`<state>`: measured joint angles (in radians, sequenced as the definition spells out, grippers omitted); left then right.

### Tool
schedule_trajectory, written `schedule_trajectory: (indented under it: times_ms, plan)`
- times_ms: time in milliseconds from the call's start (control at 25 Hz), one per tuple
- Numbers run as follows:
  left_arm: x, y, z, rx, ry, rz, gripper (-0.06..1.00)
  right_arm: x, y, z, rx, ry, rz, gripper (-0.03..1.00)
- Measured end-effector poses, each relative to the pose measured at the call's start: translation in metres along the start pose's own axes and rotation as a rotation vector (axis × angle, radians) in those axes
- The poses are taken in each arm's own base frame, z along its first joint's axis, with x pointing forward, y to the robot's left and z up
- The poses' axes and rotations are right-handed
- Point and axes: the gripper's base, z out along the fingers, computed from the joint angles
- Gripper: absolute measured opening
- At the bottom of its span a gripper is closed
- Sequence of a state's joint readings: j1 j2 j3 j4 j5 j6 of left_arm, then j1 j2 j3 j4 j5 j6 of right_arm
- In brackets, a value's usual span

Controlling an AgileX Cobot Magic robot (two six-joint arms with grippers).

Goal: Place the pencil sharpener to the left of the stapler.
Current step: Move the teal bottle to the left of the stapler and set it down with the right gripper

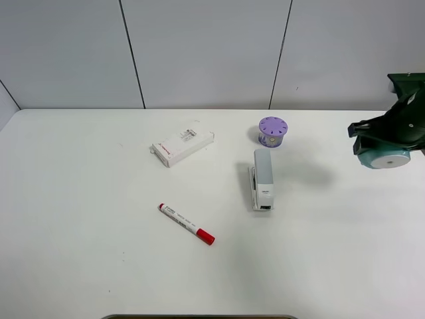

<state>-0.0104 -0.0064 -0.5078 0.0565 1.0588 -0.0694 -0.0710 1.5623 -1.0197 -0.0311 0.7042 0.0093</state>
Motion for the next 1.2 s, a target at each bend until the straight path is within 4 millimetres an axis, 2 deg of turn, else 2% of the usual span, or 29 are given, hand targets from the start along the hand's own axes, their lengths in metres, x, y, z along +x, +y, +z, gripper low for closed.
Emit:
schedule_trajectory:
  times_ms: [200, 400, 720, 1200]
  plan:
    - [0.0, 0.0, 0.0, 0.0, 0.0, 0.0, 0.95, 0.002, 0.01, -0.018, -0.014, -0.02, 0.029, 0.68]
    - [0.0, 0.0, 0.0, 0.0, 0.0, 0.0, 0.95, -0.004, 0.044, -0.028, -0.082, -0.045, -0.003, 0.68]
    - [0.0, 0.0, 0.0, 0.0, 0.0, 0.0, 0.95, -0.026, 0.097, -0.054, -0.174, -0.087, -0.025, 0.68]
    - [0.0, 0.0, 0.0, 0.0, 0.0, 0.0, 0.95, -0.042, 0.186, -0.023, -0.252, -0.001, -0.104, 0.68]
